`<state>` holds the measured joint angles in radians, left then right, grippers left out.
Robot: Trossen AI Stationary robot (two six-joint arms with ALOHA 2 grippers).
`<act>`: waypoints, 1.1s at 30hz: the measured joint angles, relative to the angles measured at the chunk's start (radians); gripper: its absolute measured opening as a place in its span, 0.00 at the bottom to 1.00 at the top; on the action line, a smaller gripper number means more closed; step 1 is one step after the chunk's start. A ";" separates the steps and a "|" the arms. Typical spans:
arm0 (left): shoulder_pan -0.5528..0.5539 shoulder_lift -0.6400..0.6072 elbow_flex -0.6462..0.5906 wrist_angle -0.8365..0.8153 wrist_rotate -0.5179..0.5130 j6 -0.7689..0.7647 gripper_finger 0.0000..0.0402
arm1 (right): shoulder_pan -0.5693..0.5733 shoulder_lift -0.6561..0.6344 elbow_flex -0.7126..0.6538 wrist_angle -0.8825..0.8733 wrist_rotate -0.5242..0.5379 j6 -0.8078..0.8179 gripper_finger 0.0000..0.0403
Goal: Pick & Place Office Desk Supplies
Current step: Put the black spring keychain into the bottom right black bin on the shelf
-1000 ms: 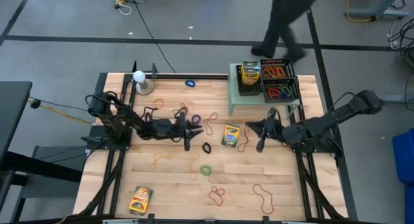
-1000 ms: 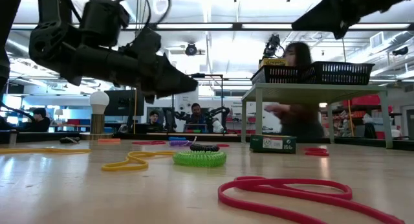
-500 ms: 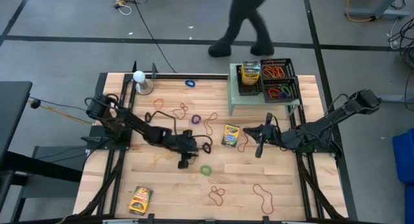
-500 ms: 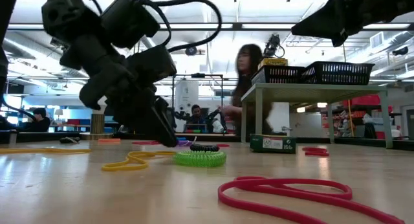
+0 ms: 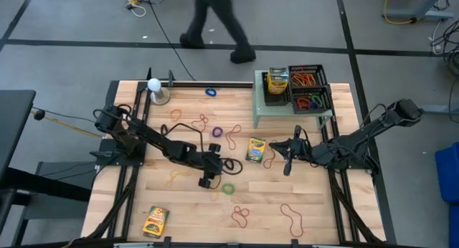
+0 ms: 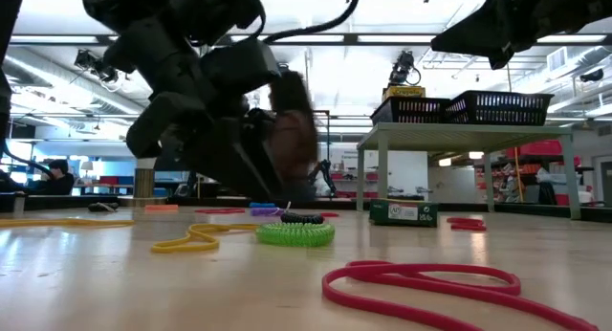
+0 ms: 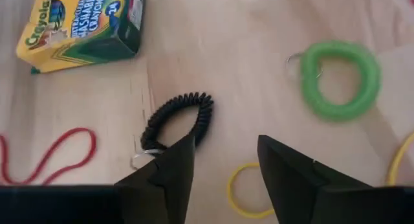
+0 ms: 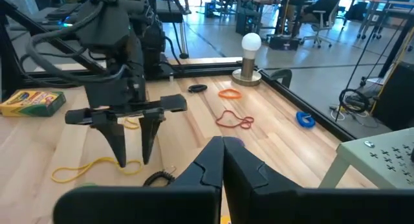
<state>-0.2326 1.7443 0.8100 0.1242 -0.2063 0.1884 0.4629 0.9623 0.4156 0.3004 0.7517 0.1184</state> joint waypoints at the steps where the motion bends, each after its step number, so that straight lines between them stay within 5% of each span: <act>1: 0.009 0.000 0.002 -0.007 0.000 0.017 0.45 | 0.000 0.000 0.000 0.000 0.000 0.000 0.02; 11: 0.104 0.000 0.005 -0.034 0.123 0.149 0.44 | 0.000 0.000 0.001 -0.002 0.000 -0.002 0.02; 25: 0.083 0.078 0.007 0.082 0.150 0.263 0.43 | 0.000 0.000 0.002 -0.012 0.000 -0.002 0.02; 33: 0.096 0.099 0.009 0.086 0.150 0.215 0.28 | -0.001 0.000 0.002 -0.014 0.001 -0.002 0.02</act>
<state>-0.1365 1.8431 0.8192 0.2100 -0.0565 0.4030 0.4622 0.9623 0.4175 0.2863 0.7523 0.1162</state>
